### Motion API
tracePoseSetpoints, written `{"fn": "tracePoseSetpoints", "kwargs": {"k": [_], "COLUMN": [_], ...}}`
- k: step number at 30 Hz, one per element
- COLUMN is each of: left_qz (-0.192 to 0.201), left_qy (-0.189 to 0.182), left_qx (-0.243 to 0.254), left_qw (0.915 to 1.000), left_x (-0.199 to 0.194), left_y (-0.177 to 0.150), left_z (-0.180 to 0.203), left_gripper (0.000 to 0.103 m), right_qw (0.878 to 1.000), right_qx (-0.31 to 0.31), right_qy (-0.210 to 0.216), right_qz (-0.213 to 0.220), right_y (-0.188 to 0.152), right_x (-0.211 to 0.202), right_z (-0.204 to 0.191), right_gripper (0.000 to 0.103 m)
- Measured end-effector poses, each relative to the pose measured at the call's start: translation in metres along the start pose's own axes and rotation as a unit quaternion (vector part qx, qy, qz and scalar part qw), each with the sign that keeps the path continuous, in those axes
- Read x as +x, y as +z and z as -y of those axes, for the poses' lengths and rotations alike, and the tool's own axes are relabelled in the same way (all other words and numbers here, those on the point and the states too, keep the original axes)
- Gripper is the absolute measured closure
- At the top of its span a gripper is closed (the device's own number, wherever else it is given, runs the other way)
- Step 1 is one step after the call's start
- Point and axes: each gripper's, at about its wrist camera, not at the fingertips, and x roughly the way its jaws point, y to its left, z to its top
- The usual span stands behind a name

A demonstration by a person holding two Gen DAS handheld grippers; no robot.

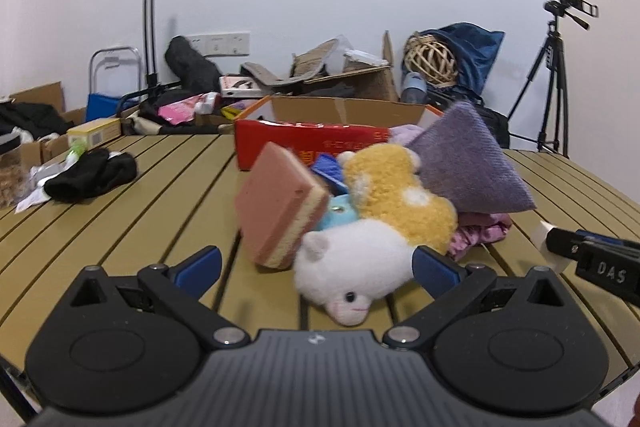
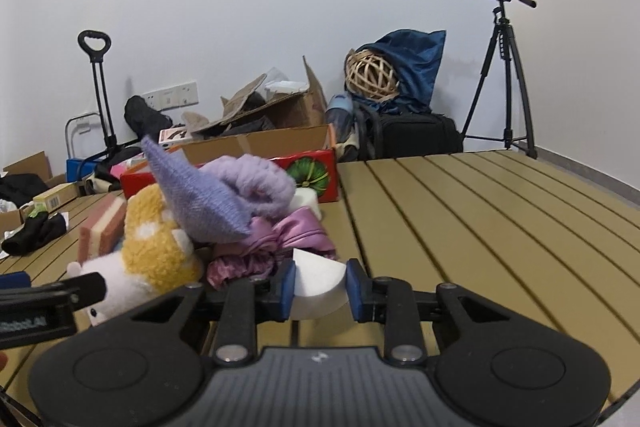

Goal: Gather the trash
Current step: 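Close the right gripper on the white foam wedge, then close the left gripper on the white-and-yellow plush toy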

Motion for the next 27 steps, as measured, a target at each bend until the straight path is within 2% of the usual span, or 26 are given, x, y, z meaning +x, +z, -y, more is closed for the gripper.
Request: {"fn": "tracePoseSetpoints", "kwargs": {"k": [3, 7, 21, 22, 24, 27], "left_qz": [0.006, 0.01, -0.012, -0.015, -0.018, -0.018], "left_qy": [-0.009, 0.002, -0.037, -0.037, -0.039, -0.033], "left_qx": [0.032, 0.077, 0.122, 0.125, 0.134, 0.14], "left_qw": [0.9994, 0.997, 0.9918, 0.9913, 0.99, 0.9894], "left_x": [0.006, 0.016, 0.041, 0.043, 0.043, 0.042], "left_y": [0.001, 0.003, 0.001, 0.001, -0.001, -0.003], "left_z": [0.011, 0.024, 0.037, 0.038, 0.04, 0.041], "left_gripper": [0.0, 0.0, 0.0, 0.001, 0.012, 0.019], "right_qw": [1.0, 1.0, 1.0, 1.0, 1.0, 1.0], "right_qx": [0.004, 0.016, 0.009, 0.009, 0.01, 0.02], "right_qy": [-0.009, -0.022, -0.028, -0.028, -0.025, -0.019], "right_qz": [0.003, 0.004, -0.008, -0.009, -0.011, -0.015], "right_y": [0.001, 0.003, -0.002, -0.002, -0.003, -0.003], "right_x": [-0.002, -0.002, 0.007, 0.008, 0.009, 0.01], "right_z": [0.009, 0.023, 0.015, 0.014, 0.014, 0.016], "right_gripper": [0.077, 0.077, 0.077, 0.077, 0.077, 0.077]}}
